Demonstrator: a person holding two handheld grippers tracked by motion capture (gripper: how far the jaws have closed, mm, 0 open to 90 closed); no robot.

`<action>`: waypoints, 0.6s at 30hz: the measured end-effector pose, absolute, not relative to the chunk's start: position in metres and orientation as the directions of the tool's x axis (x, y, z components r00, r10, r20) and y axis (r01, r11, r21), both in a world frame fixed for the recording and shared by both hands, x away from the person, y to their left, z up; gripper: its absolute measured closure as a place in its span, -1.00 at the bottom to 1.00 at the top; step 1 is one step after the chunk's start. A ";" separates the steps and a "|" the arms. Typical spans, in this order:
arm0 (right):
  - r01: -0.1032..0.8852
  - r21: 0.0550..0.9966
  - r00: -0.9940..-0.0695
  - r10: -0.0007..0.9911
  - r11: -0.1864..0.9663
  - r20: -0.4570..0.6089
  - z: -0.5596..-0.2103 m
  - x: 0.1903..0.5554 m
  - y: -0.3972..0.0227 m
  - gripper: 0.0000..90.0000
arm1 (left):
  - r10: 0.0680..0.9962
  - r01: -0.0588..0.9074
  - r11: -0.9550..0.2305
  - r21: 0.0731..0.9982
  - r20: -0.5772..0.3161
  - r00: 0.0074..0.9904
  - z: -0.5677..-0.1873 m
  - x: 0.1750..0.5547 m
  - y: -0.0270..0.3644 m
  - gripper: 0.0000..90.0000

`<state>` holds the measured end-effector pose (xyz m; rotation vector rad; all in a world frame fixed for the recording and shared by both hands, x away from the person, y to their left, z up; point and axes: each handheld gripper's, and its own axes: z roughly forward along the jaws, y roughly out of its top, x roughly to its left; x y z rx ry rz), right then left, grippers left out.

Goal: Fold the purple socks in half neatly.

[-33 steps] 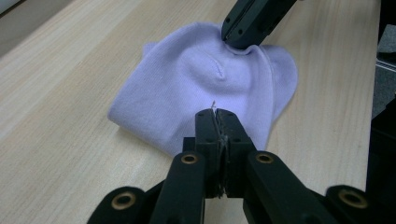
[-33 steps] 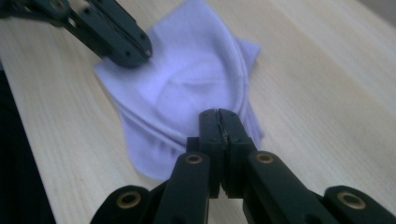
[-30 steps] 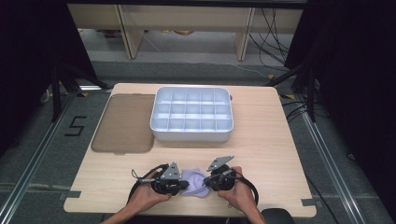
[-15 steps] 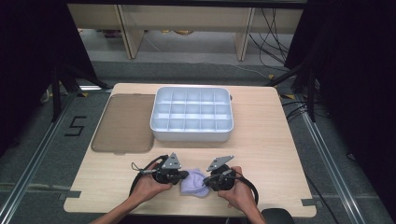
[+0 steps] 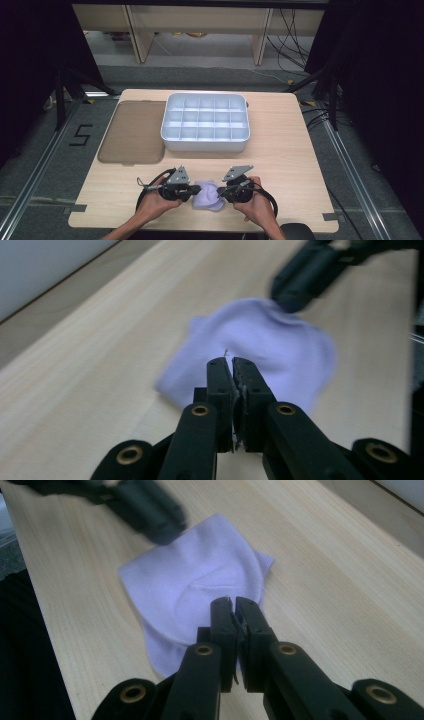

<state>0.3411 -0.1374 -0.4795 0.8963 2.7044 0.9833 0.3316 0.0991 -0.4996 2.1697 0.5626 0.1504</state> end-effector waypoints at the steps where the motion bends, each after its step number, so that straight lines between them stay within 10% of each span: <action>1: 0.498 0.619 -0.813 0.576 0.608 0.088 -0.479 0.341 -0.136 0.94 | 0.432 0.332 -0.544 0.771 -0.082 0.898 -0.501 0.325 0.098 0.91; 10: 0.453 0.653 -0.835 0.546 0.607 0.071 -0.471 0.338 -0.132 0.93 | 0.451 0.333 -0.520 0.787 -0.078 0.889 -0.493 0.323 0.112 0.82; 18: 0.460 0.602 -0.852 0.515 0.653 0.092 -0.480 0.334 -0.122 0.93 | 0.549 0.489 -0.423 0.763 -0.213 0.808 -0.500 0.324 0.139 0.29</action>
